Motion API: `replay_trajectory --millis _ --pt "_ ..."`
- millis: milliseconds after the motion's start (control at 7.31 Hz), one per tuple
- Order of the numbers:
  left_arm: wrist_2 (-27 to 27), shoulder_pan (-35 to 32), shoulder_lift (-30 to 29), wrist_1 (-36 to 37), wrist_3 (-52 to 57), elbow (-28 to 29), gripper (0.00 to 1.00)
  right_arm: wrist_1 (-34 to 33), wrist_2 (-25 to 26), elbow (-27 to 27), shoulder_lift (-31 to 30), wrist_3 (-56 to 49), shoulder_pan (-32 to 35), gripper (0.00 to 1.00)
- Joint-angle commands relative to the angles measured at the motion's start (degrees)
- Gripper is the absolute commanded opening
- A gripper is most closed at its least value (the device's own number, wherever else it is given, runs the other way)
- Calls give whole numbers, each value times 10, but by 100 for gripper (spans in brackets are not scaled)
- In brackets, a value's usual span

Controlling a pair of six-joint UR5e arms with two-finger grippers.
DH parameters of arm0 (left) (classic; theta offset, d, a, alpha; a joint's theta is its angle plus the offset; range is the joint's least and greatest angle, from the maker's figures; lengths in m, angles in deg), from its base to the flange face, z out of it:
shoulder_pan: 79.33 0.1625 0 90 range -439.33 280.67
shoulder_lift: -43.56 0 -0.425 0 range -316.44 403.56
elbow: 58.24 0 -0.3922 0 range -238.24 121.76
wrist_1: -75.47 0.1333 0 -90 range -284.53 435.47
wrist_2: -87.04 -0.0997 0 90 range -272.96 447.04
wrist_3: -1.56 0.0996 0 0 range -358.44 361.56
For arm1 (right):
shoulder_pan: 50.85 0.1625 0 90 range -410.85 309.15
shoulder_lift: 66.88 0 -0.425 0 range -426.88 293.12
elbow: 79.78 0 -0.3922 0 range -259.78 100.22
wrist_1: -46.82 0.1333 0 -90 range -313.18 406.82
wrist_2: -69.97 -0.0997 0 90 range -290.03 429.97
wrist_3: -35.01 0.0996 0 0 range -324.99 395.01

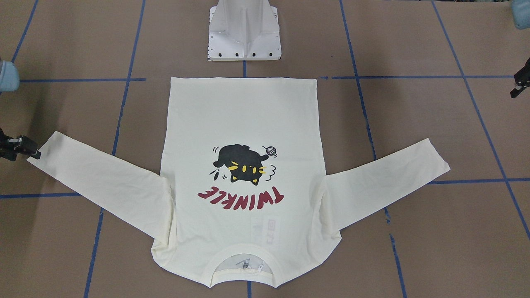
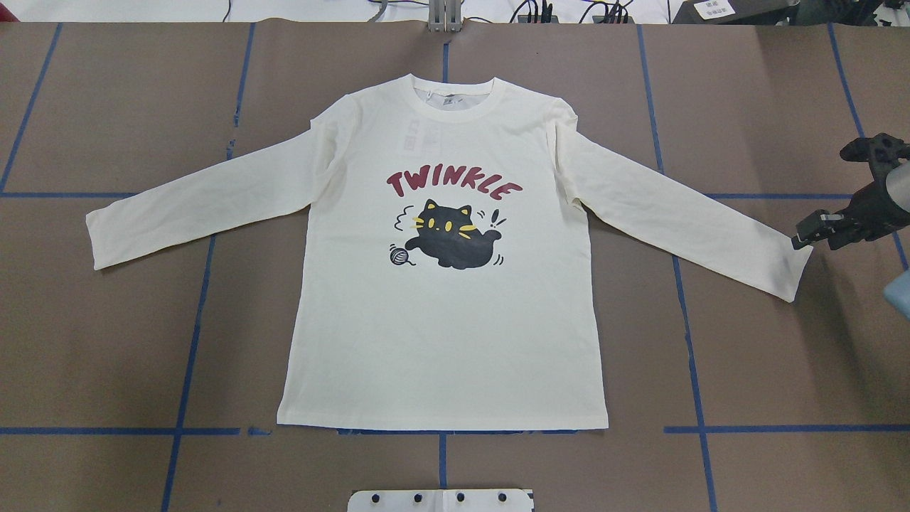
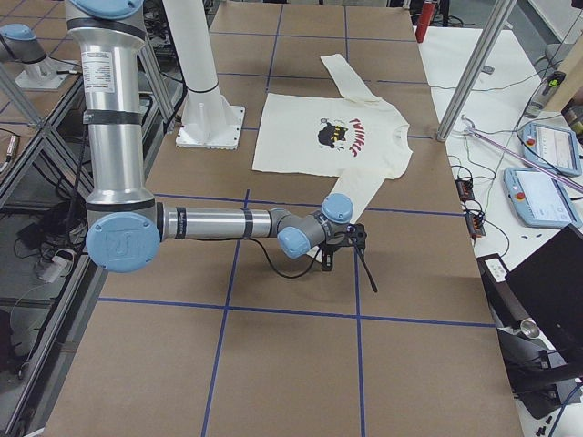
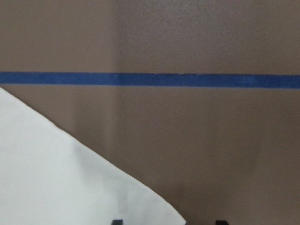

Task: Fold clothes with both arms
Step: 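Move the right gripper in toward the cuff of the nearest sleeve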

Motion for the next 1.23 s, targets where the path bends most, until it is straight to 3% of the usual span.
replay_trajectory --millis 0,137,274,410,821,1094 --pt "-1 0 0 0 -1 -1 100 1 2 -13 9 0 -7 71" --pt "0 0 0 0 -1 -1 100 1 4 -21 14 0 -8 67" --pt "-1 0 0 0 -1 -1 100 1 4 -24 18 0 -8 39" --pt "-1 0 0 0 -1 -1 100 1 4 -25 18 -1 -7 0" --pt "0 0 0 0 -1 -2 100 1 -4 -15 10 0 -5 0" --pt "0 0 0 1 -1 -6 100 -23 -19 46 12 13 -5 0"
